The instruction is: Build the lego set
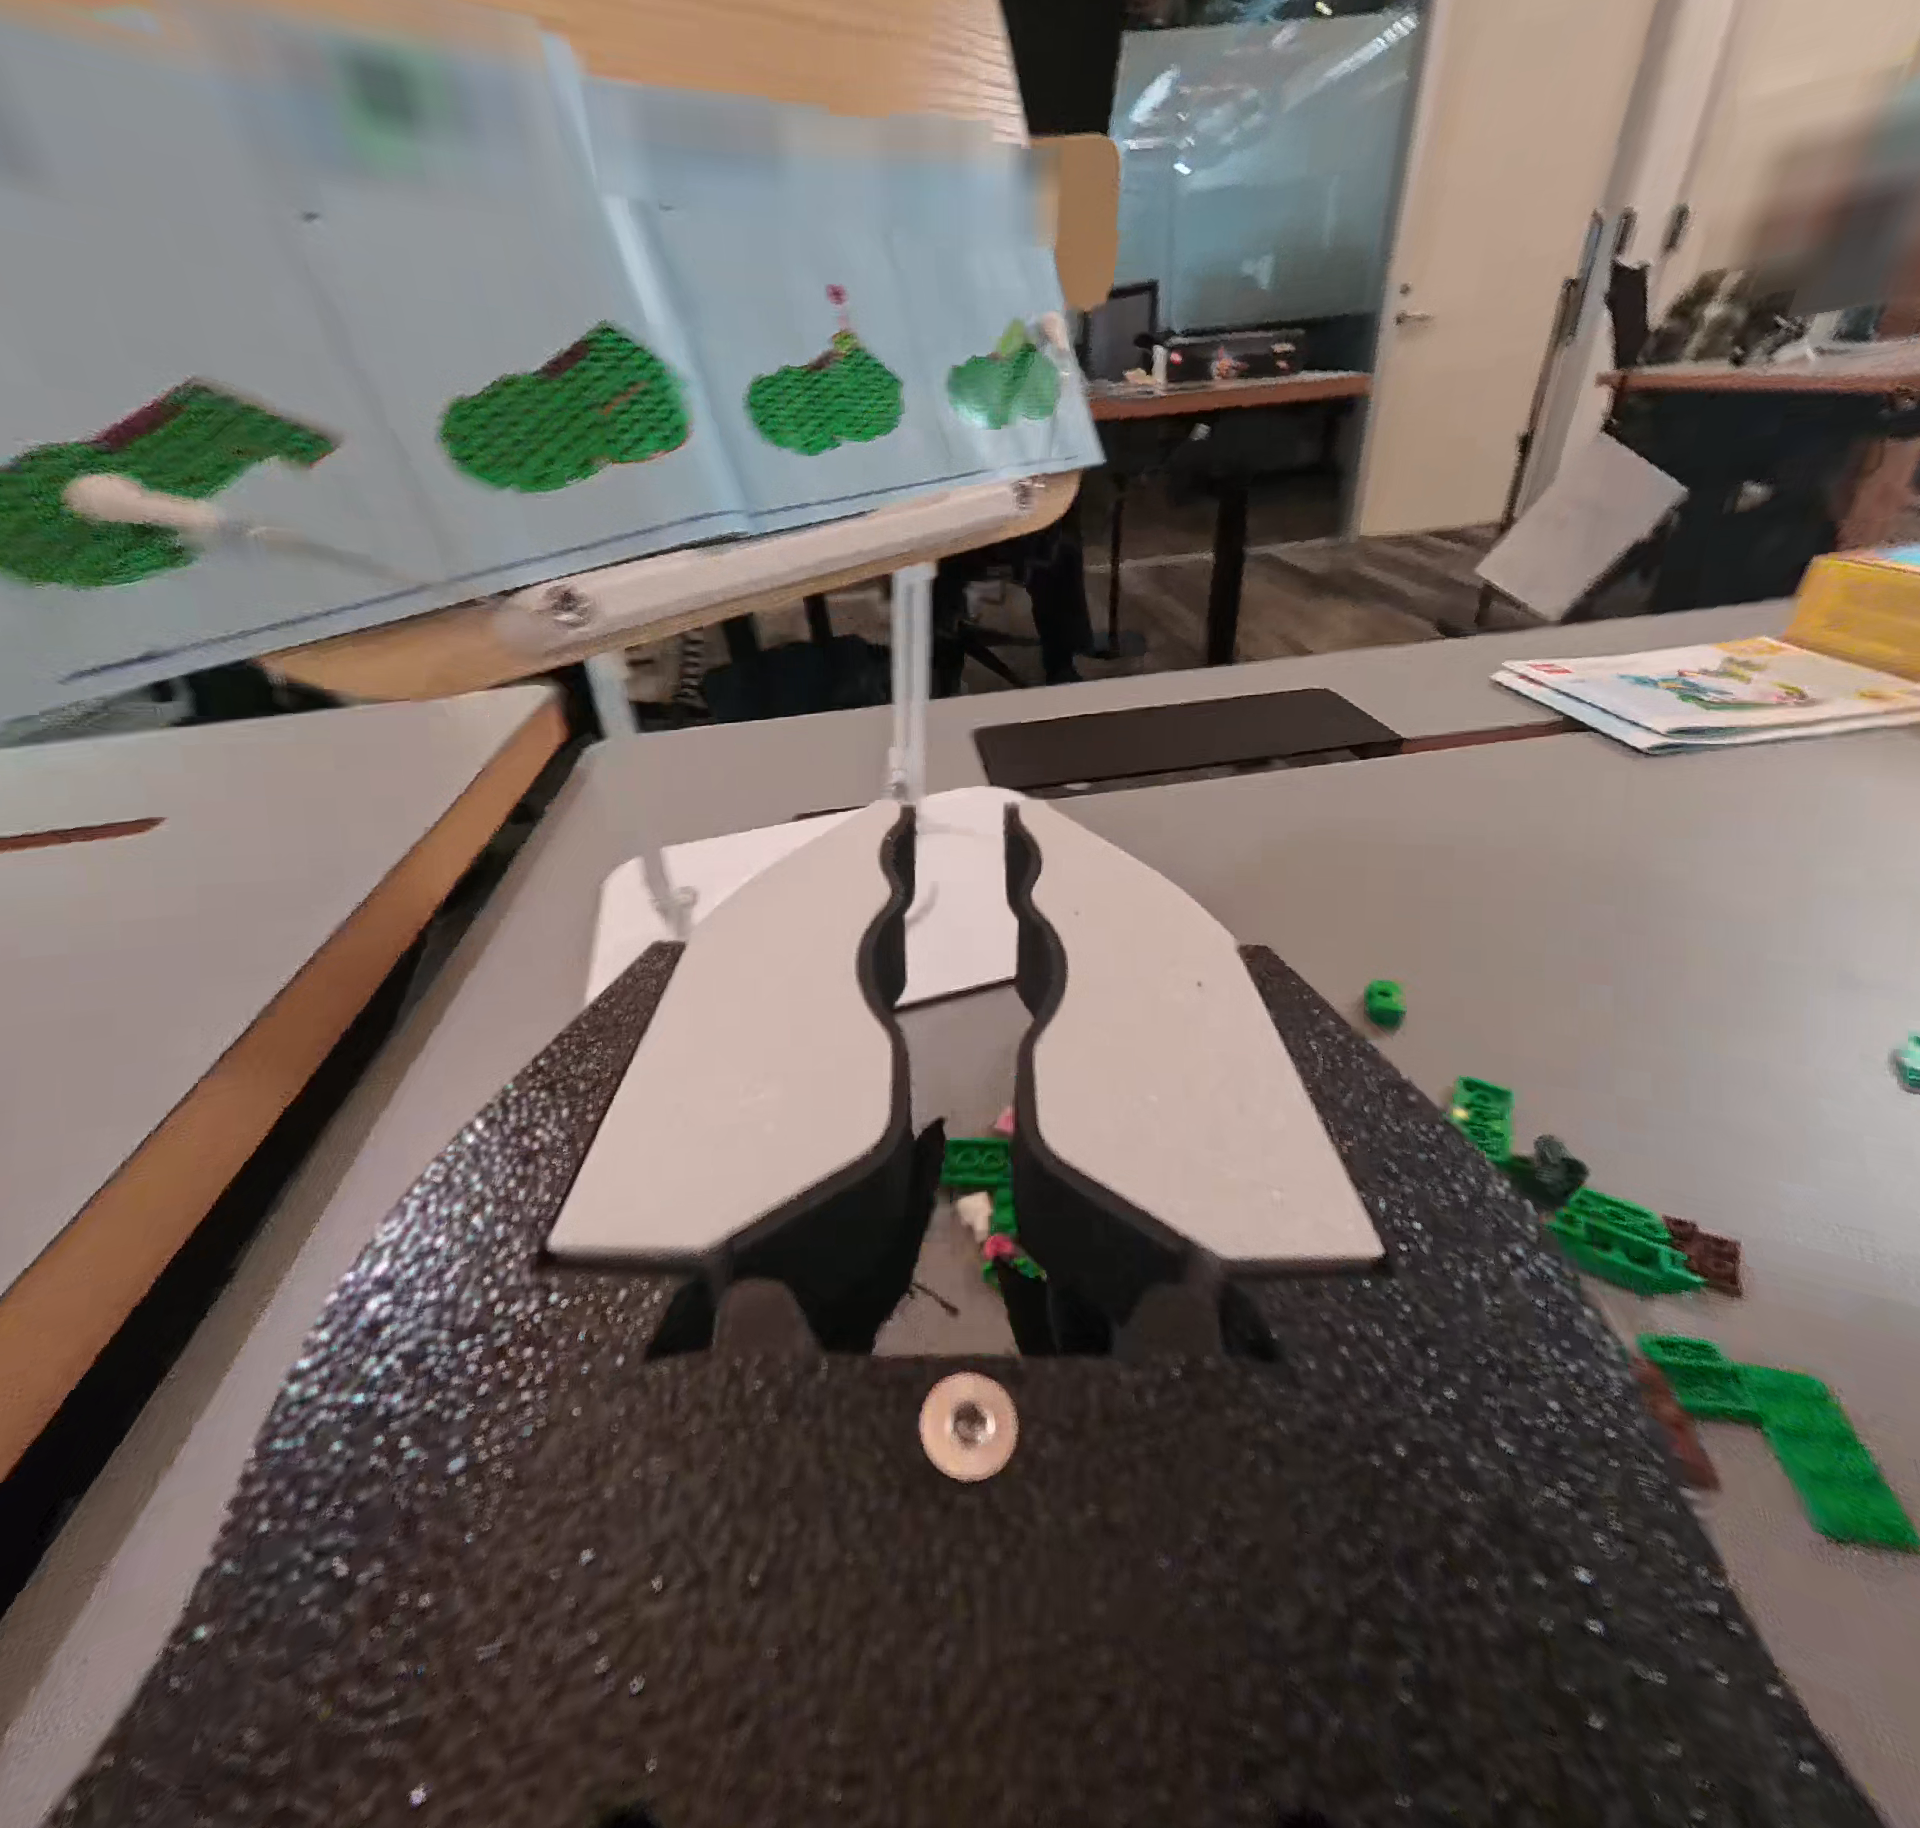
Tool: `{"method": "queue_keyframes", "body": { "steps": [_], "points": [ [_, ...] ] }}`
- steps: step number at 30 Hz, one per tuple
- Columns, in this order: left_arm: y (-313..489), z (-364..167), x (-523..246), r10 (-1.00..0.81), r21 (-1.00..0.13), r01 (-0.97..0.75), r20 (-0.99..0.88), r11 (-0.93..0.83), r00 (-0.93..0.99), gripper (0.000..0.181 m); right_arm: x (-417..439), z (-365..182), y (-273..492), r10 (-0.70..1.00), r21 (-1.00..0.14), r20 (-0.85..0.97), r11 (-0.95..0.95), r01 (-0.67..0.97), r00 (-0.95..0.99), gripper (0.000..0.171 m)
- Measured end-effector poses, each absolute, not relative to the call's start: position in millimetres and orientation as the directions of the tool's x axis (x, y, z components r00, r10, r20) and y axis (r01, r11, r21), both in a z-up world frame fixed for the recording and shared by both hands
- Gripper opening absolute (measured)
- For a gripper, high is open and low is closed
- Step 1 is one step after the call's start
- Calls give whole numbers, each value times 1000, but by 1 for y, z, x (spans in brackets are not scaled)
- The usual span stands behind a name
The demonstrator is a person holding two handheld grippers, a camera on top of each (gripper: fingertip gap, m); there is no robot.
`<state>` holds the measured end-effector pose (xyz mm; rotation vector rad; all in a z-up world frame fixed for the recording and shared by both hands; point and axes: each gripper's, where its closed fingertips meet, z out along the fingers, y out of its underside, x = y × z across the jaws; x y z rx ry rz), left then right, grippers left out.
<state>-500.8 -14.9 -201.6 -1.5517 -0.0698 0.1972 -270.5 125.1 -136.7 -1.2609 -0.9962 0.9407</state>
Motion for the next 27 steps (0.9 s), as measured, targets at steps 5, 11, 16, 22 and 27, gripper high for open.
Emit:
{"method": "queue_keyframes", "body": {
  "steps": [5, 11, 16, 22, 27],
  "points": [
    [-43, -207, -522, 269, -991, -70, -36, 118, 962, 15, -195, -185, 124, 863, -987, 163, 145, 76, 478, 44],
    [-48, -216, -519, 236, -984, -56, -15, 169, 972, 16, -120, -216, 136, 754, -992, 120, 123, 42, 646, 42],
    [-48, -221, -518, 189, -983, 0, 35, 182, 981, 17, -97, -236, 141, 761, -990, 138, 108, 86, 634, 41],
    [-45, -221, -508, 151, -985, 3, 30, 175, 988, 17, -78, -243, 151, 730, -995, 91, 101, 25, 677, 42],
    [-38, -228, -503, 150, -989, -42, -20, 144, 988, 17, -66, -247, 160, 688, -997, 61, 75, 13, 723, 45]
  ]
}}
